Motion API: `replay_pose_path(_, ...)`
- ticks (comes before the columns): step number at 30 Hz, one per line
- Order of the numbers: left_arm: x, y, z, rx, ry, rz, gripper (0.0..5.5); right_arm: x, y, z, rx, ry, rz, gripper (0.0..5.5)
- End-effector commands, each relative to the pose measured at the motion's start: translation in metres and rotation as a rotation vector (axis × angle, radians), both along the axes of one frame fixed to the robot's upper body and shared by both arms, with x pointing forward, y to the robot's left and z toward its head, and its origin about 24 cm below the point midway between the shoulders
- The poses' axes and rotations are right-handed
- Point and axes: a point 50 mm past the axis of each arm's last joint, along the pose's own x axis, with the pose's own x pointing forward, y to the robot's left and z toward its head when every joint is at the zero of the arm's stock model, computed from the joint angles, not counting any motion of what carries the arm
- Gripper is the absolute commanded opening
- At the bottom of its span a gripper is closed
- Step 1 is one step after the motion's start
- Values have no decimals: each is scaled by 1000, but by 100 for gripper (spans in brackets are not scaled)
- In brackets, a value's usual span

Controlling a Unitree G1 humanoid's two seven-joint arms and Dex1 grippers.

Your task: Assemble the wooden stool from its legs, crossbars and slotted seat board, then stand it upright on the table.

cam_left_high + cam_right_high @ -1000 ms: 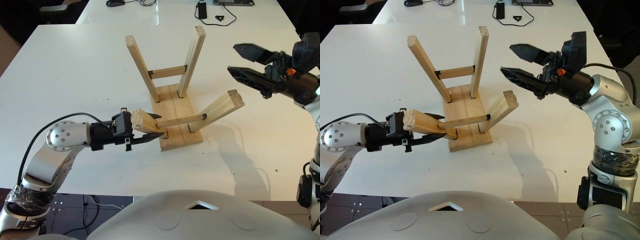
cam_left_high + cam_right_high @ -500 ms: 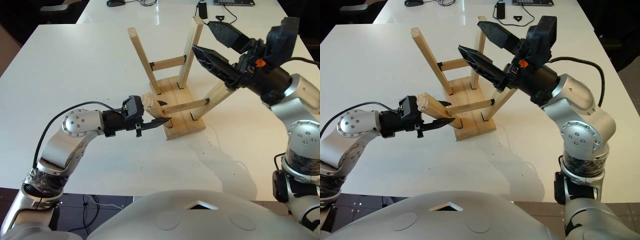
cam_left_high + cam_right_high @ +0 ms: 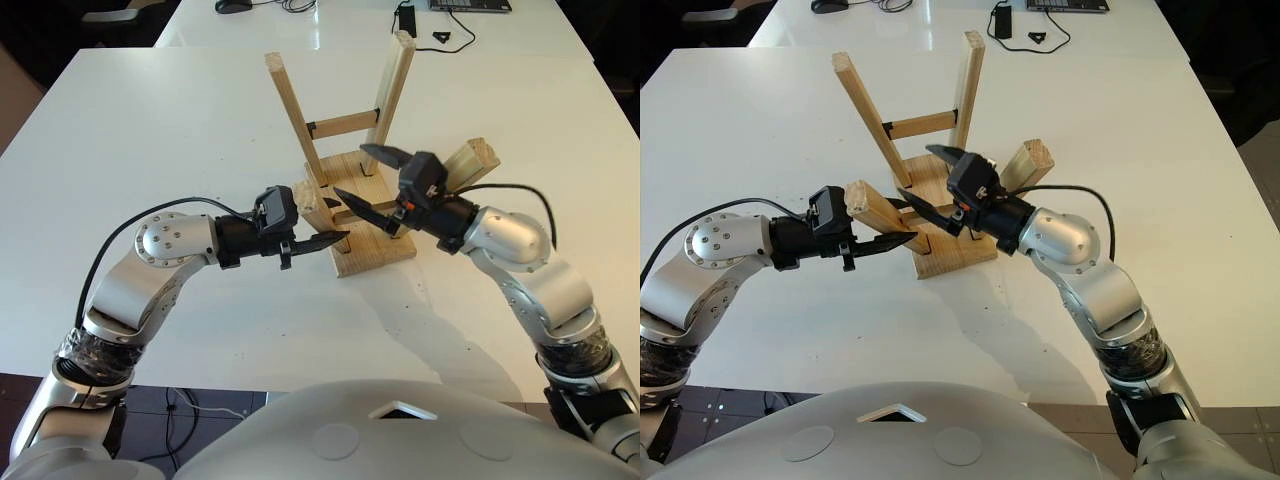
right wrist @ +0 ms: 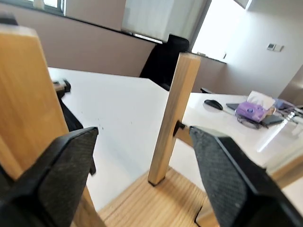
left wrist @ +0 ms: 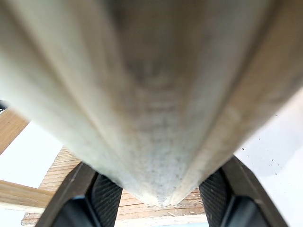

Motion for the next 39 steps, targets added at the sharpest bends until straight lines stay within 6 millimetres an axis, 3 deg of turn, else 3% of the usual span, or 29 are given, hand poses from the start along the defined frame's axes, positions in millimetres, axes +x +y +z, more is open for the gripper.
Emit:
replay_pose_path(1,-4,8,-34,127,178,60,203,0,-7,-39,-171,48,-36,354)
replay_pose_path(6,-1,7,-33,133,175,70,203,-9,-3,-61,-263,61,22,354)
replay_pose_path(9,0,7,-34,144,175,73,203,-6,-1,-57,-229,42,16,354)
replay_pose_path(12,1,7,-35,156,179,77,203,2,4,-22,57,64,-4,354)
replay_pose_path(17,1,7,-38,178,192,75,203,16,-13,63,621,101,54,354)
replay_pose_path(21,2,5,-44,205,207,62,203,22,-46,117,820,13,92,354)
replay_pose_path(24,0,5,-52,230,226,62,203,33,-78,134,848,-64,-20,354)
replay_pose_path(27,-1,4,-55,235,236,67,203,49,-108,119,762,-72,-233,354)
replay_pose_path(30,0,5,-55,239,235,76,203,69,-127,72,378,-79,-541,354)
replay_pose_path(32,1,5,-54,240,232,82,203,71,-130,38,81,-109,-620,354)
replay_pose_path(33,2,5,-54,241,230,83,203,69,-127,27,13,-109,-620,354)
replay_pose_path(35,4,5,-53,242,226,88,203,63,-111,9,-20,-75,-588,354)
replay_pose_path(39,7,4,-50,240,218,95,203,39,-39,0,3,-56,-305,354)
